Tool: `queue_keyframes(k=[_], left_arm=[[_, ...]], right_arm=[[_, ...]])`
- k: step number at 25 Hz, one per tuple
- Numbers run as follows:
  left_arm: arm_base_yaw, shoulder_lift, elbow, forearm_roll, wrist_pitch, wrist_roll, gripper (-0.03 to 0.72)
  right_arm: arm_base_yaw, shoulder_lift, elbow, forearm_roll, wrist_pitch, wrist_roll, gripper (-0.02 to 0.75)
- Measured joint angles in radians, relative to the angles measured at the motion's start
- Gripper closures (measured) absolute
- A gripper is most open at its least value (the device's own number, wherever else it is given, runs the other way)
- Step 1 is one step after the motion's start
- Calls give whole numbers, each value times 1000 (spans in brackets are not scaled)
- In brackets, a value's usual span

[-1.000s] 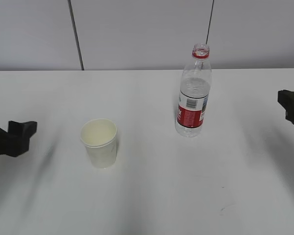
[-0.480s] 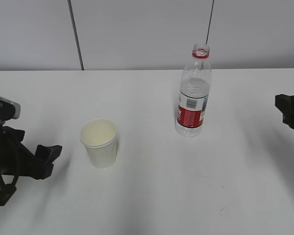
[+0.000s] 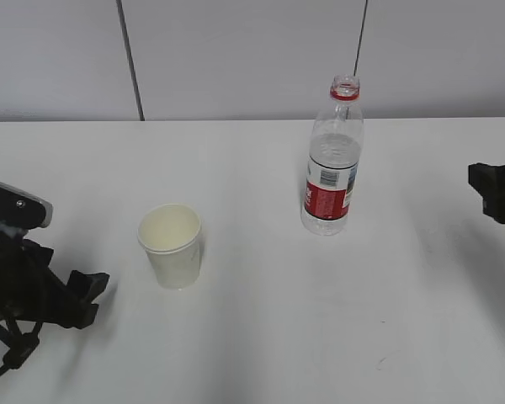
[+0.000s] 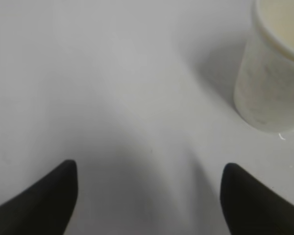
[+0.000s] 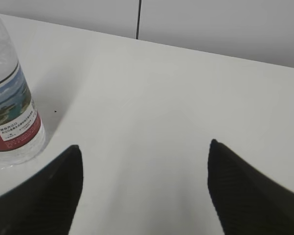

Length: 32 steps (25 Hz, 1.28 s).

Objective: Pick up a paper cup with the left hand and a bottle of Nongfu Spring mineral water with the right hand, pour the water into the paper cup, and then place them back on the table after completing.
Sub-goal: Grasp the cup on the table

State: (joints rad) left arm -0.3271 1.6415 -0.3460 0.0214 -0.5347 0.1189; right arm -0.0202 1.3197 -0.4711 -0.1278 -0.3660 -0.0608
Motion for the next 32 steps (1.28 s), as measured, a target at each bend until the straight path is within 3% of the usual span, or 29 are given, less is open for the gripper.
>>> queue_keyframes(k=[5, 15, 25, 32], left_arm=[[0, 1, 10, 27, -65, 0, 157], [0, 129, 208, 113, -586, 0, 175], [-1, 280, 210, 266, -606, 0, 175], [-1, 280, 205, 306, -609, 0, 143]], right_arm=[[0, 0, 0, -2, -2, 1, 150], [0, 0, 0, -3, -2, 7, 151], [0, 0, 0, -3, -4, 7, 151], [0, 0, 0, -3, -4, 7, 151]])
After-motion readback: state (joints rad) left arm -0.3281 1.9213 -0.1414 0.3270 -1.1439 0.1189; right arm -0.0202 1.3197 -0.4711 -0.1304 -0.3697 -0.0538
